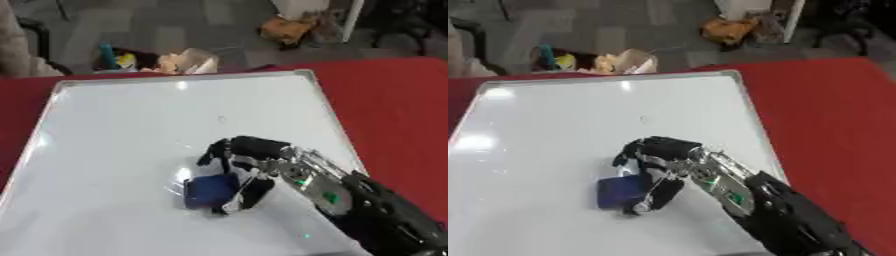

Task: Wipe the whiteboard clean with a brush.

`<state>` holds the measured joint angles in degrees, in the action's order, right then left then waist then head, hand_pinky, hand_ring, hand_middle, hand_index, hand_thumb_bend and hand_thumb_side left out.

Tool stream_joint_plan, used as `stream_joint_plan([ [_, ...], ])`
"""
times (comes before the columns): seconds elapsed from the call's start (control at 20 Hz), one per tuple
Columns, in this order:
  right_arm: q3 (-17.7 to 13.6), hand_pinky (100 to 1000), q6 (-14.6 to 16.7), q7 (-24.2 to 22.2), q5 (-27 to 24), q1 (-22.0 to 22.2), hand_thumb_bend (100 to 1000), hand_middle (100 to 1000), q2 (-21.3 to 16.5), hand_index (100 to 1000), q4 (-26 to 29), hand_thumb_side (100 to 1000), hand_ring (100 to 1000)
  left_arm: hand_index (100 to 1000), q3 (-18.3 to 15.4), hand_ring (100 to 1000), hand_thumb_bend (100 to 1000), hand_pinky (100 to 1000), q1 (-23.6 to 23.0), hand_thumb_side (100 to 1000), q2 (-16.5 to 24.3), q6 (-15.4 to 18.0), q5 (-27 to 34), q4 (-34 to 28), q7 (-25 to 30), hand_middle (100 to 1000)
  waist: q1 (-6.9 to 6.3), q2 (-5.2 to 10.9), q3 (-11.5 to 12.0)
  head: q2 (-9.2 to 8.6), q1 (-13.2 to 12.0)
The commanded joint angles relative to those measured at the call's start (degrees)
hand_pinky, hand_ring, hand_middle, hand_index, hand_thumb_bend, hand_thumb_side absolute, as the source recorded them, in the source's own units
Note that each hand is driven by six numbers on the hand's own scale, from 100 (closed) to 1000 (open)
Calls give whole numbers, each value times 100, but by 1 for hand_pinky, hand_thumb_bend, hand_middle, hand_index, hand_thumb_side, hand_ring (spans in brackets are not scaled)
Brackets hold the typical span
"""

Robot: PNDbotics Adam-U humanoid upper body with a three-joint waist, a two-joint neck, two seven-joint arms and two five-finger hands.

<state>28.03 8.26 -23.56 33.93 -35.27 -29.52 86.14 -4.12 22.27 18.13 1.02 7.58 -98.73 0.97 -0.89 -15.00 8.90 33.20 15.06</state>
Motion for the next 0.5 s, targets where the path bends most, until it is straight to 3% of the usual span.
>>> stream_joint_plan([
  [0.05,46,240,28,-41,24,-15,477,738,-58,868,20,409,552,723,-23,631,744,499,82,847,94,11,13,-89,4,619,-1,79,-1,15,-13],
  [0.5,104,239,45,-95,10,-23,459,652,-26,860,70,408,543,723,-24,632,743,499,80,847,92,11,14,-89,2,620,9,85,10,17,-12],
])
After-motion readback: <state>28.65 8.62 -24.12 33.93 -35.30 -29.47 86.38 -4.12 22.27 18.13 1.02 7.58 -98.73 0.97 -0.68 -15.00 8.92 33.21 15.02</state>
